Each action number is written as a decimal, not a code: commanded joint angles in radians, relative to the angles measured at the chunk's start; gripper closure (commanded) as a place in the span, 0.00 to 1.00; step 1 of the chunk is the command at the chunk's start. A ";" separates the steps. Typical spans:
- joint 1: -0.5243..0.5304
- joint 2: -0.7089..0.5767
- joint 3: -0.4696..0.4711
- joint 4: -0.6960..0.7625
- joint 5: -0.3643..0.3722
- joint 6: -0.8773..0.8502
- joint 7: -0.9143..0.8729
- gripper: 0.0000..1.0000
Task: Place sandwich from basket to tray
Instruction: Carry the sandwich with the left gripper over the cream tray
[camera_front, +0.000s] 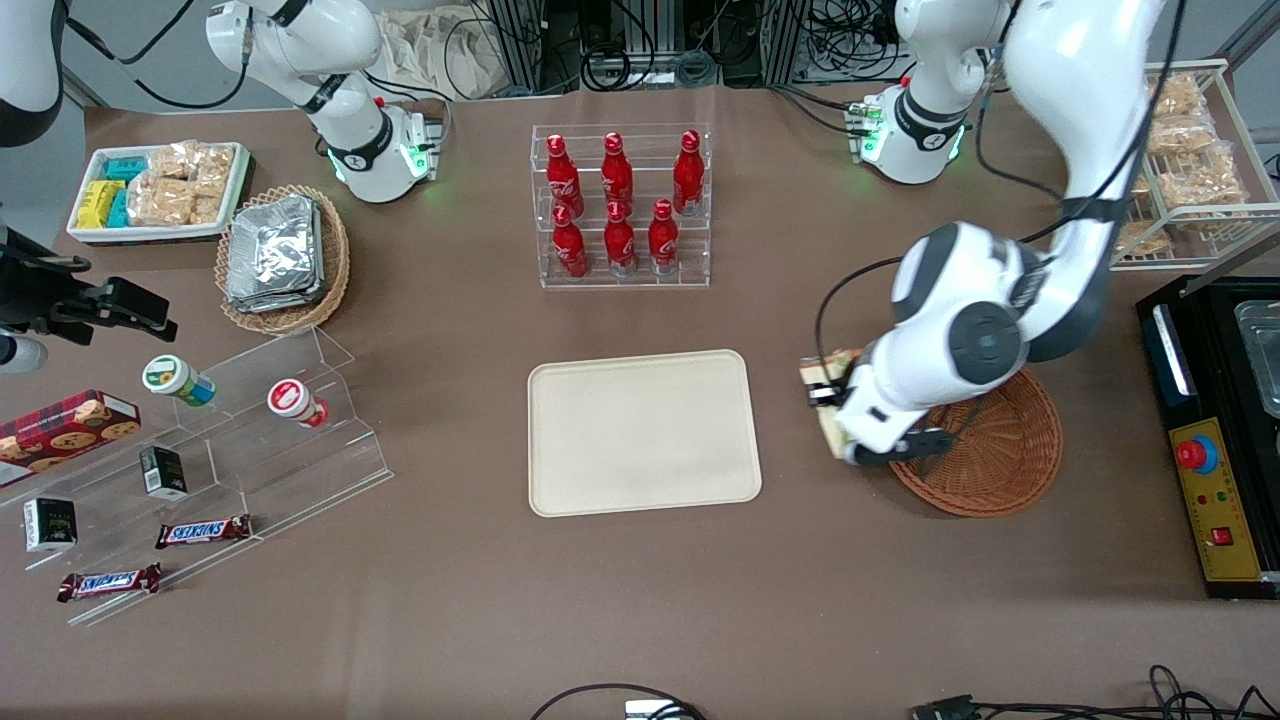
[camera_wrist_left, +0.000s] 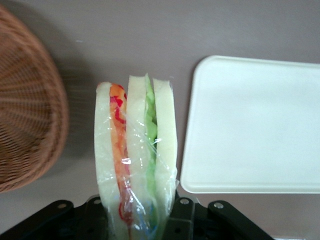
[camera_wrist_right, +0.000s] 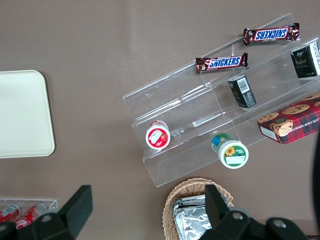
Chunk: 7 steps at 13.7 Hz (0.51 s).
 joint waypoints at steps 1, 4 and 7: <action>-0.078 0.130 -0.001 0.141 0.031 -0.011 -0.058 0.64; -0.157 0.236 0.001 0.217 0.137 0.001 -0.139 0.64; -0.216 0.302 0.002 0.214 0.185 0.110 -0.208 0.65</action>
